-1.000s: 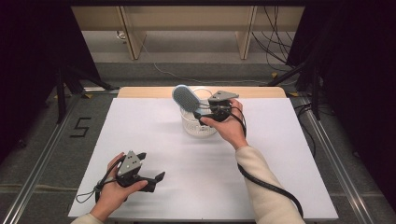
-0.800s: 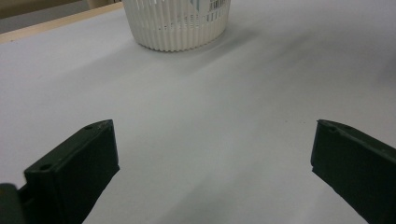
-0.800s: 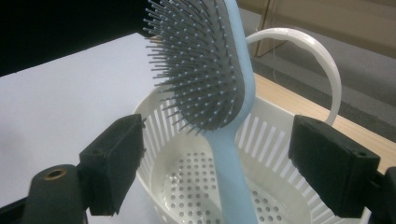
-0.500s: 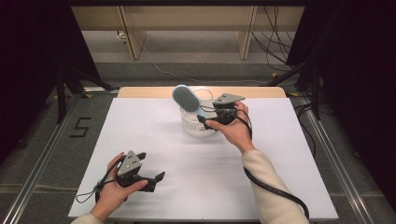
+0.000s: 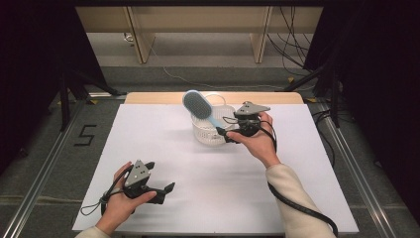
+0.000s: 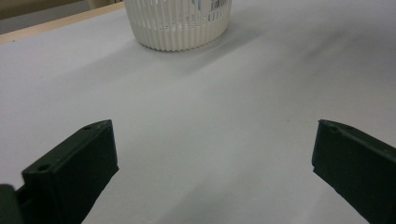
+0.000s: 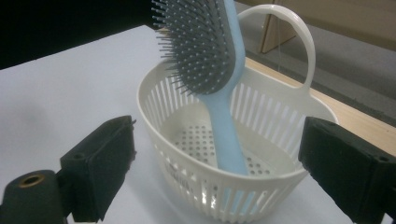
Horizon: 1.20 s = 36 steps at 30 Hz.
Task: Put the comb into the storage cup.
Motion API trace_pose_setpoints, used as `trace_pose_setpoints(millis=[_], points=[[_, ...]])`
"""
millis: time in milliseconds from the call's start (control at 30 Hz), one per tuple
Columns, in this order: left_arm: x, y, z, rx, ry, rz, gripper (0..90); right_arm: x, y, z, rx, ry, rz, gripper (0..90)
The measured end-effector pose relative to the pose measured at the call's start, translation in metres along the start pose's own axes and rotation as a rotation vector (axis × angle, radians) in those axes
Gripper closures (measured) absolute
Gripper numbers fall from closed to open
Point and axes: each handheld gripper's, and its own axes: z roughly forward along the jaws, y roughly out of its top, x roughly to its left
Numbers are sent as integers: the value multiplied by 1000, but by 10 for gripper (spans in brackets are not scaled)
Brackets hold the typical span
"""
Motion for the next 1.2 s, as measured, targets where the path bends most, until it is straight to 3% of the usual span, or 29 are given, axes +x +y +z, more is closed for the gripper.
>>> trace_pose_setpoints(millis=[433,1200], points=[[1,0,-1,2,9,6,0,-3,-16,-28,-19,16,5,94],[2,0,-1,2,14,7,0,-1,-32,-51,-20,33,12,71]])
